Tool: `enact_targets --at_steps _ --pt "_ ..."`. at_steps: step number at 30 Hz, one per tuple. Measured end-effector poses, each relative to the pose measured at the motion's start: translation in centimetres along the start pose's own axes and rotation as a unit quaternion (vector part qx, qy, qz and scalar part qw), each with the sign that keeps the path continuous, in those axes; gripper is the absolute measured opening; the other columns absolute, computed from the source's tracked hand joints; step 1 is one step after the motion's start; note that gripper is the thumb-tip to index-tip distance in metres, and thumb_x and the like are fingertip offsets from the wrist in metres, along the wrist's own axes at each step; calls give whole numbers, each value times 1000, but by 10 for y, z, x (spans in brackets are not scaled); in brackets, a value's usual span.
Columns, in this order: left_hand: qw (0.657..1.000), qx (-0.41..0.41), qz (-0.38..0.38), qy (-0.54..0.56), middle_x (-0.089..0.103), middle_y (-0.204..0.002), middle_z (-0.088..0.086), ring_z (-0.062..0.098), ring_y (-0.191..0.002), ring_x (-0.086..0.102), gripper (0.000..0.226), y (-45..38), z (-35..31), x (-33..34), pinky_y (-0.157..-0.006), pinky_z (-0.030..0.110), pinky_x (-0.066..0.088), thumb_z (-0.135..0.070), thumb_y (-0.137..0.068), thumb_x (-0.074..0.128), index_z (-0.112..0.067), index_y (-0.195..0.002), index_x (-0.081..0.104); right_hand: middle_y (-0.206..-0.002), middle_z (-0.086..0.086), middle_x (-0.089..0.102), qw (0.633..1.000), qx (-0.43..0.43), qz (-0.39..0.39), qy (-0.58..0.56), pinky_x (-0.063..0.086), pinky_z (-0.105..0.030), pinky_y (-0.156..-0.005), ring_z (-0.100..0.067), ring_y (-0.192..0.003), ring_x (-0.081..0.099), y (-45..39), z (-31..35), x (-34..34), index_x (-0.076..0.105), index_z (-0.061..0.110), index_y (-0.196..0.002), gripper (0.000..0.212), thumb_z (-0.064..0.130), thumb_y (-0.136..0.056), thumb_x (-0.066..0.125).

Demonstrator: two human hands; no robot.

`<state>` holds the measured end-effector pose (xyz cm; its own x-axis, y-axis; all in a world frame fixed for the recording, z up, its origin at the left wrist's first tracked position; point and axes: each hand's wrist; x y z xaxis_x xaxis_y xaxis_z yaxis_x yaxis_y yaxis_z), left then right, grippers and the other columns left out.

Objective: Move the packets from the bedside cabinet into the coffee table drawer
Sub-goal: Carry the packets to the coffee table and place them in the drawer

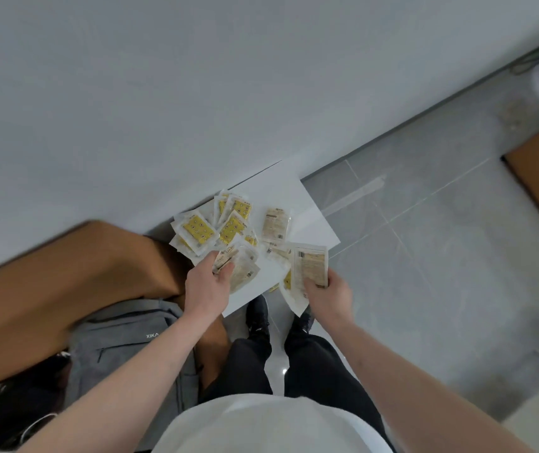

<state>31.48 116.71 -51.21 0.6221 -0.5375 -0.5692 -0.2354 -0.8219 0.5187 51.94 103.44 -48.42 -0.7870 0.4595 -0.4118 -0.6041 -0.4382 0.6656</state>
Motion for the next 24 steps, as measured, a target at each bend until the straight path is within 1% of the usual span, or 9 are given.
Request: enact_targets --at_steps 4,7,9,11,13,14,18,21,24 --pt "997 41 29 -62 62 -142 7 26 -130 59 56 29 -23 -7 -108 44 49 -42 -103 59 -13 -150 51 -84 20 73 1000 15 -16 -20 44 -5 -47 6 -71 68 40 6 -20 68 39 -92 25 15 -93 60" --pt "990 88 53 -102 67 -136 3 25 -123 63 49 43 -38 -7 -104 43 51 -41 -103 60 -15 -144 56 -91 19 74 999 22 -21 -31 45 -4 -49 5 -80 68 60 4 -34 70 35 -101 24 14 -93 61" --pt "984 117 68 -119 68 -132 1 24 -121 64 44 50 -46 -4 -101 41 53 -39 -103 60 -16 -140 59 -93 16 75 999 23 -26 -40 45 -6 -47 0 -81 69 67 1 -45 71 33 -105 25 13 -93 61" --pt "975 148 76 -144 70 -123 1 24 -113 65 36 55 -53 2 -93 37 53 -36 -103 61 -16 -132 64 -91 14 74 998 26 -38 -52 47 -10 -47 -3 -82 70 71 -5 -58 71 32 -102 25 11 -93 61" --pt "967 175 76 -167 71 -112 4 22 -98 63 28 62 -61 11 -81 32 48 -34 -102 62 -12 -120 66 -92 12 74 996 33 -52 -59 50 -15 -52 -5 -83 70 75 -17 -71 71 29 -102 24 10 -92 60" --pt "964 184 77 -178 71 -110 7 22 -94 61 28 66 -65 16 -79 32 45 -33 -102 62 -11 -117 65 -92 11 74 995 36 -60 -64 52 -18 -55 -6 -82 70 77 -25 -79 72 27 -102 24 10 -92 60" --pt "945 230 84 -218 69 -105 0 22 -92 62 25 91 -85 42 -73 33 45 -33 -102 62 -17 -120 65 -89 13 74 990 47 -87 -99 63 -29 -66 -8 -83 72 90 -65 -111 72 30 -99 24 11 -91 60" --pt "933 247 94 -245 69 -103 0 27 -93 65 23 120 -95 70 -74 38 53 -32 -102 61 -19 -120 65 -93 11 74 987 50 -100 -119 65 -39 -77 -10 -86 72 106 -103 -137 72 28 -103 23 12 -92 61" --pt "918 258 105 -283 66 -93 -1 28 -84 61 11 157 -99 102 -67 39 51 -31 -101 60 -21 -105 63 -94 8 75 982 57 -119 -135 65 -45 -81 -15 -88 72 130 -144 -166 72 27 -99 22 11 -90 60"
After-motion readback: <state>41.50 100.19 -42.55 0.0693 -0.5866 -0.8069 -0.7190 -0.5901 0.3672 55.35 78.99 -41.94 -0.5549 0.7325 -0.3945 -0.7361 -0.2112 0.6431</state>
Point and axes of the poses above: each hand's wrist, its own y-axis away from the middle knuckle, its own x-axis out of the palm, z = x × y
